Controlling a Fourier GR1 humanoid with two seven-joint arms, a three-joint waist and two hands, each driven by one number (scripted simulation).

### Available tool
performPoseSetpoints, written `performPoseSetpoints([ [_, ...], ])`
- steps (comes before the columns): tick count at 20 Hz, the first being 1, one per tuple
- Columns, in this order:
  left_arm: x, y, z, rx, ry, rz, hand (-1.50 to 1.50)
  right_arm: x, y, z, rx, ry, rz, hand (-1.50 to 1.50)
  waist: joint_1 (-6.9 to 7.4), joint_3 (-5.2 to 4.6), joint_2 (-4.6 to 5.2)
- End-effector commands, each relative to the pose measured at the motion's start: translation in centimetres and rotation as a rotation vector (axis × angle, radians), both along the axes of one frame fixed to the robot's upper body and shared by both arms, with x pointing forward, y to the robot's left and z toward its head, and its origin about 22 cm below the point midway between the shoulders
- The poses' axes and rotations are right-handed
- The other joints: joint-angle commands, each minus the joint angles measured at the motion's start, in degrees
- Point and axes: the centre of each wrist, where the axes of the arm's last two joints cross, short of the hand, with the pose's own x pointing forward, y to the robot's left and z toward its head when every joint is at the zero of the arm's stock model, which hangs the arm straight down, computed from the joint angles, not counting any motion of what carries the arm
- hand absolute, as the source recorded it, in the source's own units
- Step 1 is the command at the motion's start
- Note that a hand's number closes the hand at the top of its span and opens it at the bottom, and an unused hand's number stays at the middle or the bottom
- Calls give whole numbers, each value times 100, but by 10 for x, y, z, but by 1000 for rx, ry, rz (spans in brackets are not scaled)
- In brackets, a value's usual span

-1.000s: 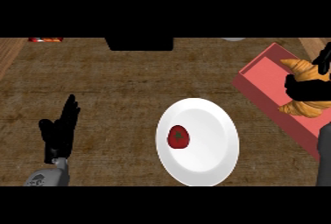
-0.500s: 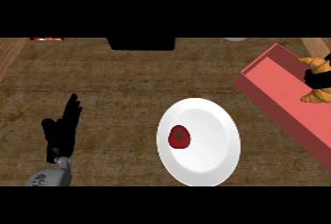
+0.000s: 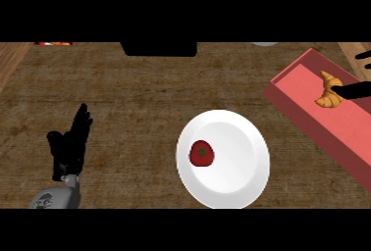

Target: Pick the croissant from the plate and place it in the cardboard box

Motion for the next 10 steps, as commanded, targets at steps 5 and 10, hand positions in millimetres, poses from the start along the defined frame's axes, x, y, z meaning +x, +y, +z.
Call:
performPoseSetpoints([
  [5,5,-9,4,16,-6,4,0,2,-11,-19,238,-299,126,-150,-37,6,-4],
  [10,-8,13,2,7,-6,15,0,-18,-35,-23,435,-468,112,-150,-73,1,-35],
])
